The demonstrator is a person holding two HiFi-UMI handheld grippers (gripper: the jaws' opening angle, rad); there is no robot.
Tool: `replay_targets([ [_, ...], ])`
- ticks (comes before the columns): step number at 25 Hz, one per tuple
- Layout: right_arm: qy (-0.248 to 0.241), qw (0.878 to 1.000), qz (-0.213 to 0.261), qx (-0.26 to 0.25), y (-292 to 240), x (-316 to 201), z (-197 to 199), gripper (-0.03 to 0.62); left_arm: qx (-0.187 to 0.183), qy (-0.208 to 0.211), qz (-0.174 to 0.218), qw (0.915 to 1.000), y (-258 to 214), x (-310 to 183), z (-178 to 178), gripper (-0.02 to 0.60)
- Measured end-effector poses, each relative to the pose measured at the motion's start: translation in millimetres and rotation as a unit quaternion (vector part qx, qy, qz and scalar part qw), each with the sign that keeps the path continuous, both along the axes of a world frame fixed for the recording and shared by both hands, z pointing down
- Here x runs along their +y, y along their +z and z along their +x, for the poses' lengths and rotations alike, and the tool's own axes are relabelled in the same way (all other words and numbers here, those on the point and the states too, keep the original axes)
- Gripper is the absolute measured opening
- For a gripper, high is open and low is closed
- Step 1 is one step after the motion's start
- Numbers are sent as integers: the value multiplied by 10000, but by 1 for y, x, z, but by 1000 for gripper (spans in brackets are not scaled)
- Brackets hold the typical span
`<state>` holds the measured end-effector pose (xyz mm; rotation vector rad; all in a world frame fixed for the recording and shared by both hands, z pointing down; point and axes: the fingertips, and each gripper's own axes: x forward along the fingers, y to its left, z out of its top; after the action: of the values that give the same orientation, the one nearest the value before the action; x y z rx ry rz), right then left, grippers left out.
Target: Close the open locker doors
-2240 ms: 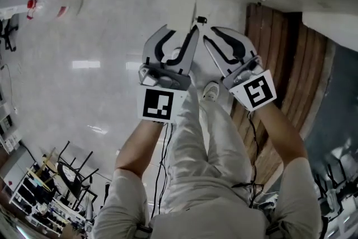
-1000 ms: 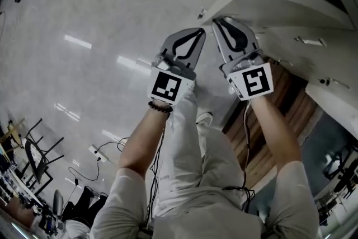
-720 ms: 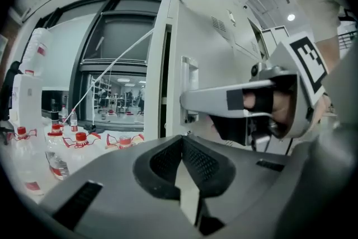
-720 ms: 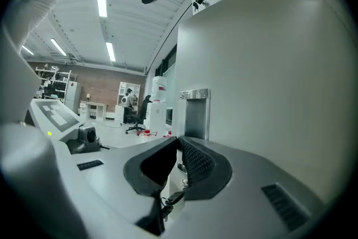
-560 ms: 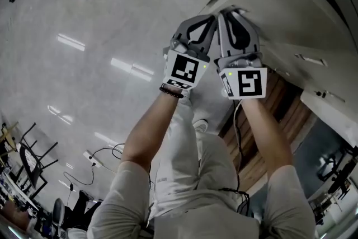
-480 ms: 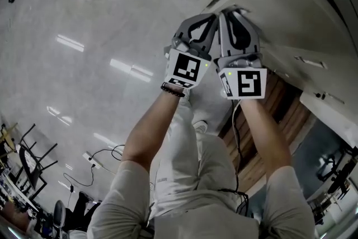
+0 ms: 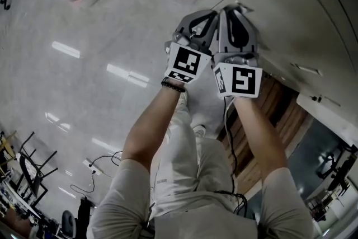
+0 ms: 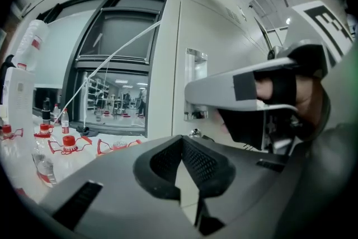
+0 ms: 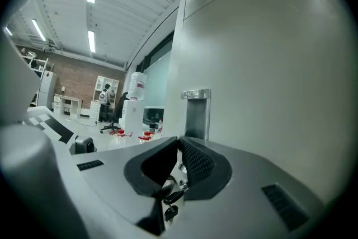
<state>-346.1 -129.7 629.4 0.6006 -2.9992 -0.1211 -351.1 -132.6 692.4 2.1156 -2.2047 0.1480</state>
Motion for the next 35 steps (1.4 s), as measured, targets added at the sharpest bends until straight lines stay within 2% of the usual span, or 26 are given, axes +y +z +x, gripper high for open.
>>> replay_targets([
  [7,191,9998,43,91,-1,-3,-2,35,17,141,-15,9999,0,-3,-1,5],
  [9,315,9992,34,235,2,-3,2,38,-81,132,-85,9998,1,-2,-2,5],
  [11,424,9985,-56,333,7,2,15,11,-224,120,-150,9996,2,-1,-1,5],
  [15,560,9978,-318,142,-3,24,67,11,-428,72,-265,9987,0,0,-3,5],
  [18,469,9974,-389,392,-18,40,125,11,-650,45,-374,9972,-13,9,2,5],
  [21,570,9958,-542,463,-45,40,180,11,-689,57,-422,9967,-43,20,20,5],
  [23,739,9945,-636,384,-65,32,212,11,-734,134,-369,9965,-70,23,41,5],
  [27,1255,9903,-593,-4,-112,12,267,11,-800,500,58,9955,-139,11,102,5],
  [32,1640,9841,-579,-363,-177,-11,355,11,-222,779,372,9960,-218,-8,229,5],
  [35,1927,9790,-499,-432,-209,-24,423,11,-68,1240,476,9911,-258,-28,319,5],
])
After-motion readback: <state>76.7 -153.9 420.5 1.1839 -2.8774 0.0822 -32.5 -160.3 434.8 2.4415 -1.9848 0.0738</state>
